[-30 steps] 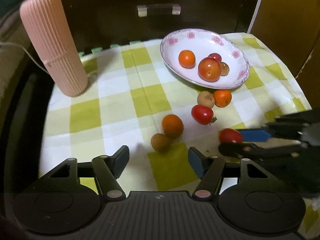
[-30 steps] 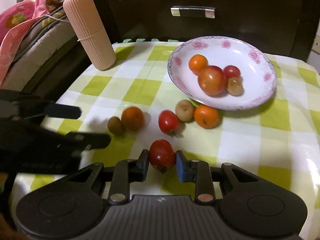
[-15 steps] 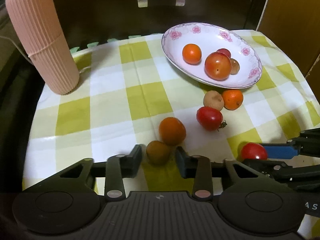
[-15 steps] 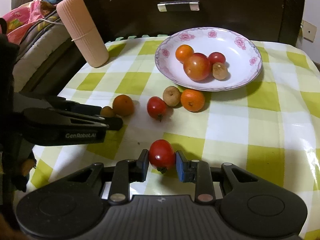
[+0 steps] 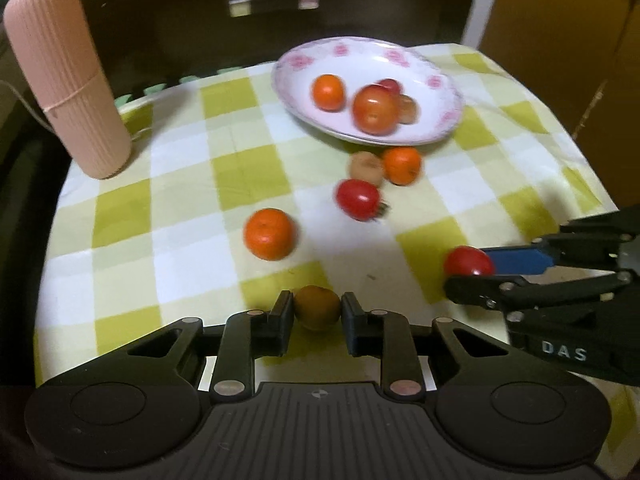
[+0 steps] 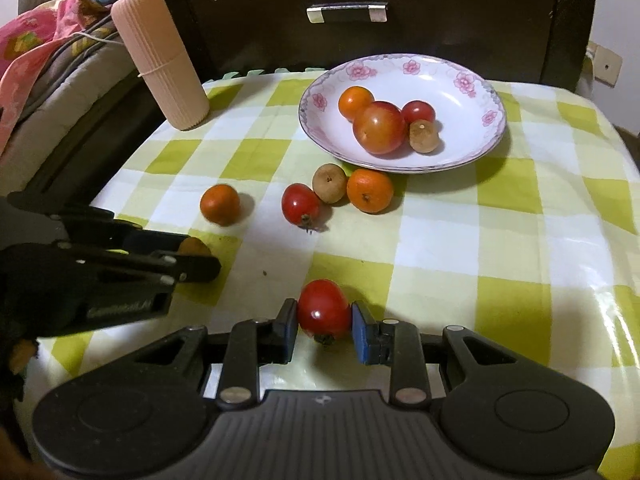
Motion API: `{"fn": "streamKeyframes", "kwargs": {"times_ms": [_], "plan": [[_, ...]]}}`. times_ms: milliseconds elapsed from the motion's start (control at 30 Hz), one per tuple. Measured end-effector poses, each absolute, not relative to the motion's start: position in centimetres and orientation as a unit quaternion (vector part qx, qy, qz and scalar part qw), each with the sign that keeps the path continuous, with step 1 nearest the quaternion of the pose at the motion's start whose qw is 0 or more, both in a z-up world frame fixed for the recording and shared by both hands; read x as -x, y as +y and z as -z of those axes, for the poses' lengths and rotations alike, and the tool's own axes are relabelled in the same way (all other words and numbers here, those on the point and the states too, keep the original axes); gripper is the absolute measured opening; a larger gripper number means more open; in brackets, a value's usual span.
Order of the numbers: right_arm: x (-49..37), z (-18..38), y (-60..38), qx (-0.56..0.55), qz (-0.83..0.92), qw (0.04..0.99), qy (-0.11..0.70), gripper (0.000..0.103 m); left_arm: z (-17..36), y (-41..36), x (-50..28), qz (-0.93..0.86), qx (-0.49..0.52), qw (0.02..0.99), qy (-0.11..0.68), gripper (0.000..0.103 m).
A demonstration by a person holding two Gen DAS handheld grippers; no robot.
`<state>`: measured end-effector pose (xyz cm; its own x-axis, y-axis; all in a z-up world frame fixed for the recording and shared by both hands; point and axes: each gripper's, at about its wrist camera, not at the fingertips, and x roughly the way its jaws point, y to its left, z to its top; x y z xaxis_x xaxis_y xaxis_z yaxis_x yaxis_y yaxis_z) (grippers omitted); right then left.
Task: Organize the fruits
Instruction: 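Close the left tool around the small brown fruit and lift it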
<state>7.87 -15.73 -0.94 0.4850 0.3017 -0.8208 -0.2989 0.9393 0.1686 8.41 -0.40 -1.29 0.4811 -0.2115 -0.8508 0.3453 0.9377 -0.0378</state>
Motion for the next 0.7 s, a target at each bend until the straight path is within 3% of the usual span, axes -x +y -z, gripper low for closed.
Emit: {"fn": "streamKeyframes", "kwargs": {"times_ms": [300,567,700], "plan": [[-5.2,1.8,-17.2,0.009,-0.16,0.861,0.482,0.028,2.3,-2.2,-5.7,0.182,-0.085,0.847,0.492,0.034],[-5.2,1.9,-17.3,0.011,-0.165,0.859,0.484,0.029,1.9,-1.9,-5.0,0.171,-0.083,0.852,0.487,0.052],[-5.1,1.8,-17.3,0.019,-0.17,0.857,0.486,0.04,1.7,-2.0,-4.7,0.174,-0.08,0.855,0.483,0.062]]}}
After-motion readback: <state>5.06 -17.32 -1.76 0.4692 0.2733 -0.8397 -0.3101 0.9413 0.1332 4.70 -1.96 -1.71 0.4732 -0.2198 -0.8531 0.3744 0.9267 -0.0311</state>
